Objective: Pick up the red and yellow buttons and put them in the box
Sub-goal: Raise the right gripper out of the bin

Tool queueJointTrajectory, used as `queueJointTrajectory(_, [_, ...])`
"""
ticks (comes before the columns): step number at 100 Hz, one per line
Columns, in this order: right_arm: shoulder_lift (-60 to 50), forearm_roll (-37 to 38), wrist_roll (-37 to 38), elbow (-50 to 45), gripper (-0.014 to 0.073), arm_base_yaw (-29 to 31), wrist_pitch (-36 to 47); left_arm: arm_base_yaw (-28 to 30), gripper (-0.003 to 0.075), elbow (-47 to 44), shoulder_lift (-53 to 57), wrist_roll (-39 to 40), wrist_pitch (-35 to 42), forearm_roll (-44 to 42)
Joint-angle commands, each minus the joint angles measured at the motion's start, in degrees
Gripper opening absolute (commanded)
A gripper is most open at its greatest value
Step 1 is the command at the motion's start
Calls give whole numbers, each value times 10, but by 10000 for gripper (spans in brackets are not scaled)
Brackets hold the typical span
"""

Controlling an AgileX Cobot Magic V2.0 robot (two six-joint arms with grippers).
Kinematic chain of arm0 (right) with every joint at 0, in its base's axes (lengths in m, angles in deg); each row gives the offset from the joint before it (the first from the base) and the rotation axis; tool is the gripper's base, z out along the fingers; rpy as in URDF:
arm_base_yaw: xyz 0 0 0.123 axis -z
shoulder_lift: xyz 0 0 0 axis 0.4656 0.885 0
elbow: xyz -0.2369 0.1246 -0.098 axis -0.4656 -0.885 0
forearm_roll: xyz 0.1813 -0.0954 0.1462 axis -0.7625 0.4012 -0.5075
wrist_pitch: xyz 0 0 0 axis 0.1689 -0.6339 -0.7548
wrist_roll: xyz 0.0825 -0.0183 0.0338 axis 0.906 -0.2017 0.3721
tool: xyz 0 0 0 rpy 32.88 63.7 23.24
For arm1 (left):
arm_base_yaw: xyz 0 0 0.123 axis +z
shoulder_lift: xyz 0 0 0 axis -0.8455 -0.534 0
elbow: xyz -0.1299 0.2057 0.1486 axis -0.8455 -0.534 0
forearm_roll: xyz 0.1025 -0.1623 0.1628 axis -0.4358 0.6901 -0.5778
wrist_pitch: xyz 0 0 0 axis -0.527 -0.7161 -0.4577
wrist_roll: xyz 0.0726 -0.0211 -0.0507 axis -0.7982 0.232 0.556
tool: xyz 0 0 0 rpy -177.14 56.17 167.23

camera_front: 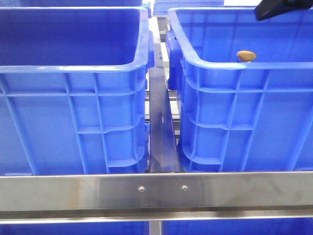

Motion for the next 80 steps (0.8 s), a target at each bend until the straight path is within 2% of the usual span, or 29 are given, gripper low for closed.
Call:
queueJointTrajectory(1, [-63,-20,-5,-7,-61,2,-25,1,638,16,17,7,26,18])
queueJointTrajectory(18, [-147,-34,-5,-54,-64,2,-86,1,638,16,17,7,26,18])
queueJointTrajectory(30, [-209,-61,-5,-103,-64,2,-81,1,638,16,17,7,24,18])
queueJointTrajectory(63, [-400,-63,-5,-230,-64,2,-70,1,638,16,17,25,27,17])
queueJointTrajectory(72, [-451,-63,-5,-252,-64,2,-68,1,638,16,17,63,41,-2])
queueJointTrajectory(80, [-481,-63,-5,-261,-64,2,-68,1,638,16,17,129,58,-50])
